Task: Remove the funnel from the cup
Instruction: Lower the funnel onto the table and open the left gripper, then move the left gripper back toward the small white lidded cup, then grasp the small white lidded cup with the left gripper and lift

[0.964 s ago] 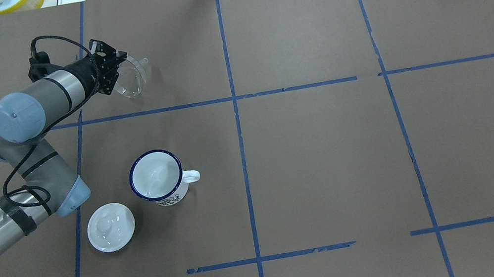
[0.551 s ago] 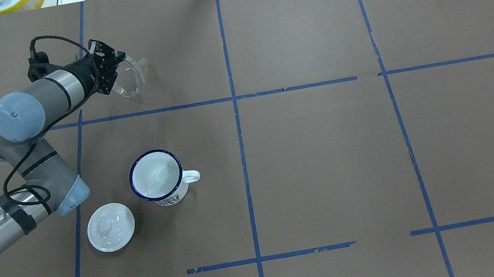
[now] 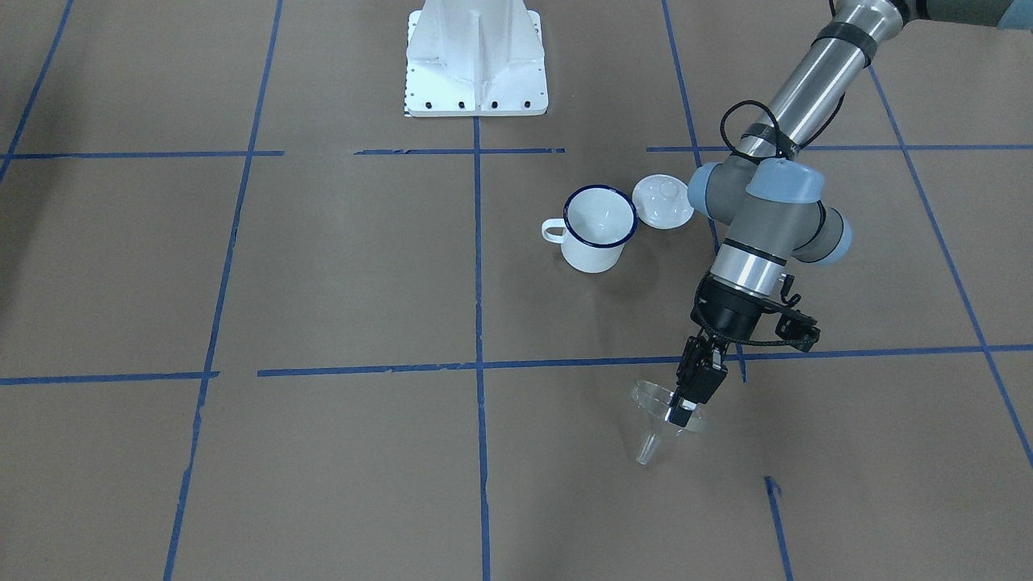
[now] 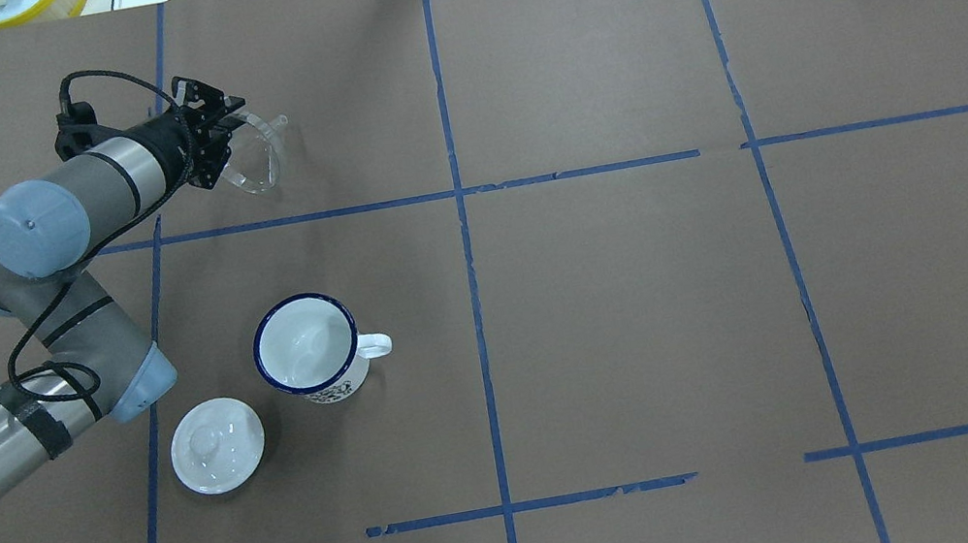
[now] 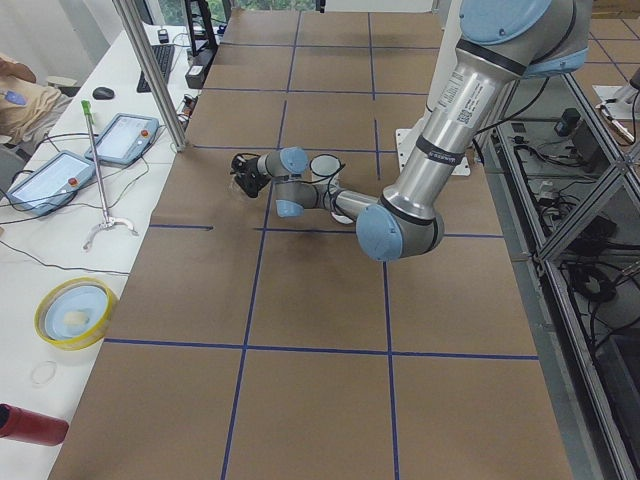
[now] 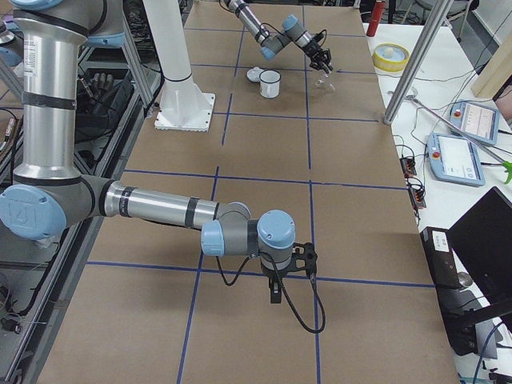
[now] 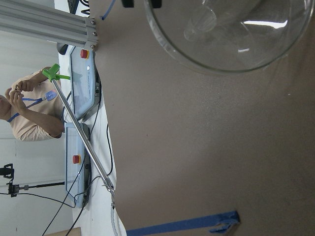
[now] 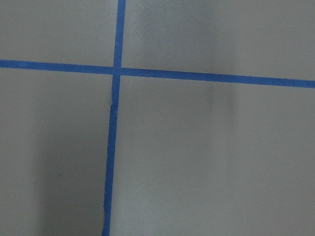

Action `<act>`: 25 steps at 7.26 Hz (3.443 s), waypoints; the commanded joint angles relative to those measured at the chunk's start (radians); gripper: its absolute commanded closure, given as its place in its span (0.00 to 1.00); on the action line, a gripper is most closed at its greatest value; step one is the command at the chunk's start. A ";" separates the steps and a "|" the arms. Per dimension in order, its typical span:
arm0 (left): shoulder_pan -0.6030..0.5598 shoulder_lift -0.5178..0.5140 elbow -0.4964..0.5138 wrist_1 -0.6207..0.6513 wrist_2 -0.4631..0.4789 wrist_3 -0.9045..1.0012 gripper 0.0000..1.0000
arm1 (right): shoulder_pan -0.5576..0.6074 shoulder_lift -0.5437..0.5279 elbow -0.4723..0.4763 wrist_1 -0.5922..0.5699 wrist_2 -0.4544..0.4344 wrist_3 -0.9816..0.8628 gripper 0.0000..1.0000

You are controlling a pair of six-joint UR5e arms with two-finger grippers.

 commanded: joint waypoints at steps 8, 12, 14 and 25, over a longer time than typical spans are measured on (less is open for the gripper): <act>-0.003 0.249 -0.416 0.299 -0.267 0.179 0.20 | 0.000 0.000 0.001 0.000 -0.002 0.000 0.00; 0.045 0.319 -0.761 1.003 -0.429 0.409 0.20 | 0.000 0.000 0.000 0.000 0.000 0.000 0.00; 0.155 0.349 -0.820 1.144 -0.417 0.542 0.20 | 0.000 0.000 0.000 0.000 0.000 0.000 0.00; 0.332 0.463 -0.849 1.017 -0.270 0.469 0.75 | 0.000 0.000 0.000 0.000 0.000 0.000 0.00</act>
